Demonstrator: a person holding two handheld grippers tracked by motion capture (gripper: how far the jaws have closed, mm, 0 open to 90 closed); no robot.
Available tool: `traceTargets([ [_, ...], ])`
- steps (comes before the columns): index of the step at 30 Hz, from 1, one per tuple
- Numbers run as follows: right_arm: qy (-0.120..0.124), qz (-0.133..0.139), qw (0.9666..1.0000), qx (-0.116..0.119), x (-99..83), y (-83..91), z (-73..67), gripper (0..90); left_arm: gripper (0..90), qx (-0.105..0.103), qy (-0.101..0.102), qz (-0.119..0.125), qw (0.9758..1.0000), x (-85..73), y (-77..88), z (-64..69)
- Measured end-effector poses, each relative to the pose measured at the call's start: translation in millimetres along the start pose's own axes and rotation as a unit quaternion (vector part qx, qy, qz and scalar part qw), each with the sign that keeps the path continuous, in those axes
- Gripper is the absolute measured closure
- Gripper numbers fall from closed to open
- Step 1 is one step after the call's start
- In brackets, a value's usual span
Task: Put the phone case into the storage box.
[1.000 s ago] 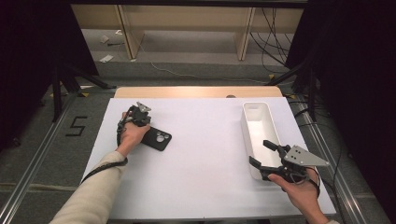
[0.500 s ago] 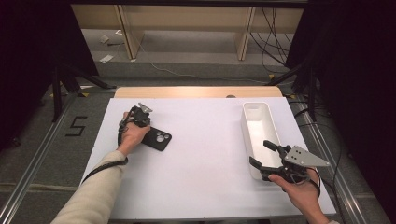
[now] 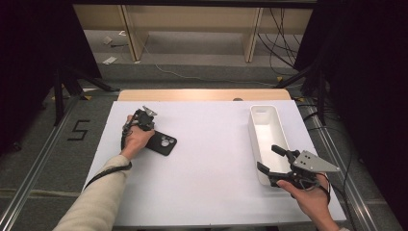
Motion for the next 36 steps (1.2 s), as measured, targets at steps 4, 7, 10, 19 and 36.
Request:
traceTargets([
  [4, 0.000, 0.000, 1.0000, 0.001, -0.1, -0.1, 0.2, 21.8, 89.9, 0.004, -0.007, -0.009, 0.9999, -0.8, 2.4, -0.7],
  [7, 0.000, -0.001, 1.0000, 0.001, -0.1, -0.3, 0.0, 21.9, 89.9, 0.006, -0.015, -0.018, 0.9997, -1.6, 4.7, -1.3],
  [10, -0.001, 0.000, 1.0000, 0.002, 0.1, -0.7, -0.4, 21.9, 89.9, 0.007, -0.018, -0.029, 0.9994, -3.5, 8.3, -2.4],
  [19, 0.000, 0.000, 1.0000, 0.001, 0.3, -0.7, 0.0, 21.9, 89.9, 0.002, -0.026, -0.045, 0.9986, -9.7, 16.5, -4.7],
  [36, 0.002, 0.007, 1.0000, -0.002, 2.5, 0.2, -1.0, 22.0, 89.9, -0.012, -0.052, -0.066, 0.9964, -25.3, 38.9, -2.7],
])
Point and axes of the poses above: each handheld gripper's, and its own axes: y roughly backward along the jaws, x roughly out of its top, z roughly to its right, the point moved 2 cm from there along -y, roughly forward along the jaws, and after that the axes turned 13 degrees about x, right-handed, at the moved point
